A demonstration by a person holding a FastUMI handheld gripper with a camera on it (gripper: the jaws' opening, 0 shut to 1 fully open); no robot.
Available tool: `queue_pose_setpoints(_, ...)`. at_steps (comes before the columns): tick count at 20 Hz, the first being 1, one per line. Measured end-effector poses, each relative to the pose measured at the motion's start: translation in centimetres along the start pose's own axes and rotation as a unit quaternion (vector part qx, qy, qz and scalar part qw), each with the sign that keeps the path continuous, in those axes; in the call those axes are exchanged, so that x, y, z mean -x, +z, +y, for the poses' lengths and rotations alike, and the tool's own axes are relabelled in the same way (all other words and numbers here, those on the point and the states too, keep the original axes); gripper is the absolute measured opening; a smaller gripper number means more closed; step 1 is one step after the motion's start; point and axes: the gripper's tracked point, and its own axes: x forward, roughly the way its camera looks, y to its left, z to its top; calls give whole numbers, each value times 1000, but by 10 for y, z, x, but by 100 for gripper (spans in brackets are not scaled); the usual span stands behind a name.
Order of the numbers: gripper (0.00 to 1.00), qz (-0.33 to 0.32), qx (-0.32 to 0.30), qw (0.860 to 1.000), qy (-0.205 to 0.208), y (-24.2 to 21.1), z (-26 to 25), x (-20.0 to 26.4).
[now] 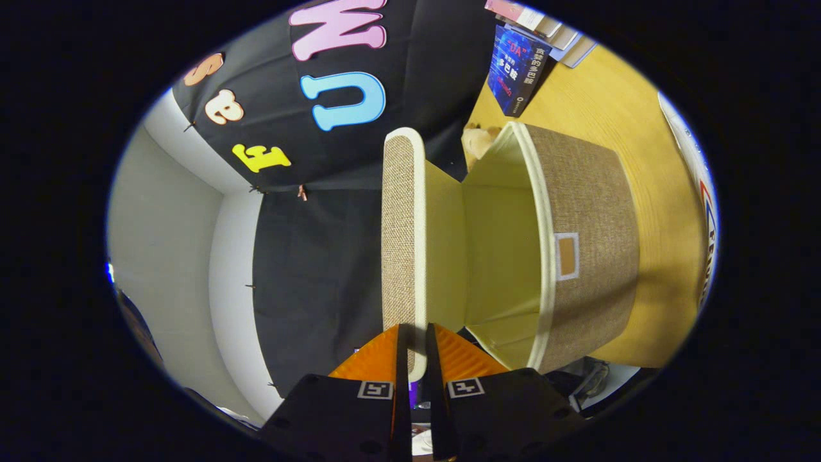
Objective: Open the storage box then place both shoes into the box .Put the left shoe in first, then the right shoe, with the right side of both shoes facing outward in a uniform manner.
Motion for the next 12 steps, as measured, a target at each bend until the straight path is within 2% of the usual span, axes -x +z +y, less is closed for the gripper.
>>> queue_pose_setpoints(2, 13, -14, 17, 1000, -8, 3, 6, -7)
queue_pose_setpoints(5, 7, -28, 26, 999, 13, 5, 32, -18)
queue_pose_setpoints(12, 6, -36, 67, 997, 16, 4, 78, -71)
